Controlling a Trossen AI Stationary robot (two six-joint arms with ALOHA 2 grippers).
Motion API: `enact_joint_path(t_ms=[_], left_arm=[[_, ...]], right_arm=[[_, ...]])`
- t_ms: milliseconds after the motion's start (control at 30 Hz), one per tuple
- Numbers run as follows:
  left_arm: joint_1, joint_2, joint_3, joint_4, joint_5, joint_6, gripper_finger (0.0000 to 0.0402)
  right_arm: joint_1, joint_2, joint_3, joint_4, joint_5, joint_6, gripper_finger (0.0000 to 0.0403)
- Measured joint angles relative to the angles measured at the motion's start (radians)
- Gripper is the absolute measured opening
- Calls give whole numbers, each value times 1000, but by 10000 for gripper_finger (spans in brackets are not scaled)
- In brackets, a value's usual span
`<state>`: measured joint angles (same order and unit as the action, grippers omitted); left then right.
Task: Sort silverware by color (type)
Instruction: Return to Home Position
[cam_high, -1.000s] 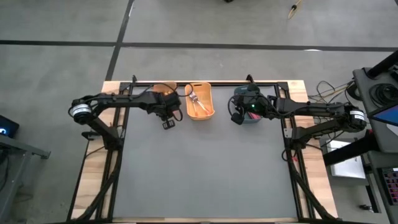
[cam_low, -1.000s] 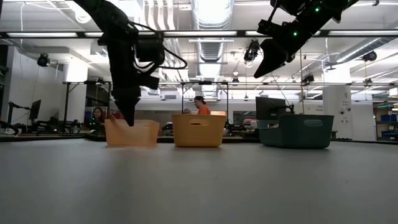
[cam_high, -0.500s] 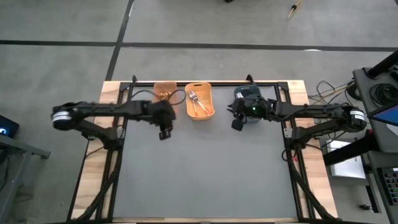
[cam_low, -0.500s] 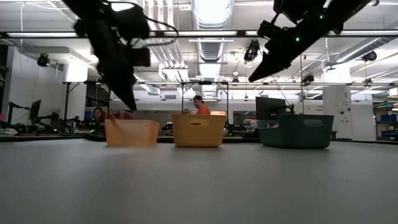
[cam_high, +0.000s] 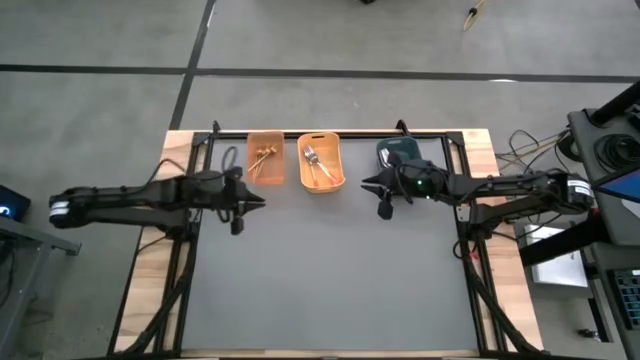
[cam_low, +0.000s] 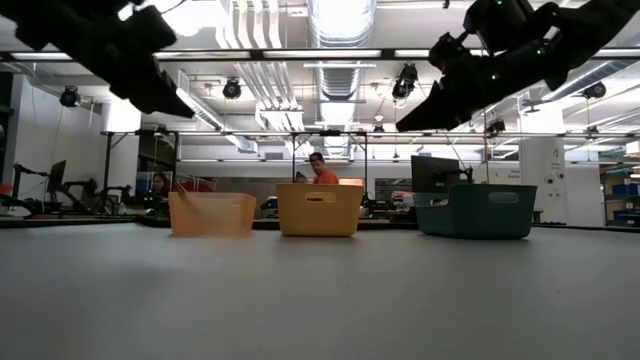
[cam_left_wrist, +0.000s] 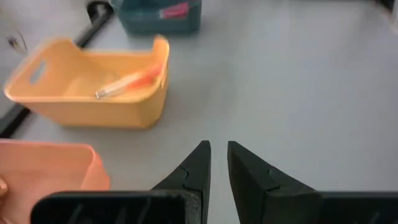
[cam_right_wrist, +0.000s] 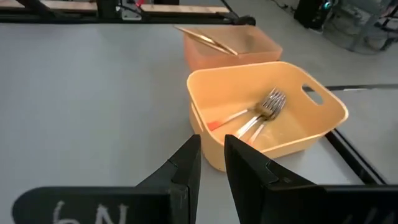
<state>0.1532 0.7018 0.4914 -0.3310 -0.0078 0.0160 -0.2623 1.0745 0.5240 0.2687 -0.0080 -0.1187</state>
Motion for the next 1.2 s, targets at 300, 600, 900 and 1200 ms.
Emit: enact_joint_path(t_ms=[300, 600, 900, 1200], left_arm=[[1, -248, -80, 35, -4, 1, 37], [1, -379, -119, 68, -7, 27, 37], [1, -507, -197, 104, -7, 58, 37], [1, -665, -246, 105, -2, 81, 37]], right_arm=[[0, -110, 0, -1, -2, -24, 63], [0, -247, -35, -4, -27, -50, 63], [0, -360, -81, -9, -52, -49, 63], [0, -459, -158, -1, -48, -5, 63]])
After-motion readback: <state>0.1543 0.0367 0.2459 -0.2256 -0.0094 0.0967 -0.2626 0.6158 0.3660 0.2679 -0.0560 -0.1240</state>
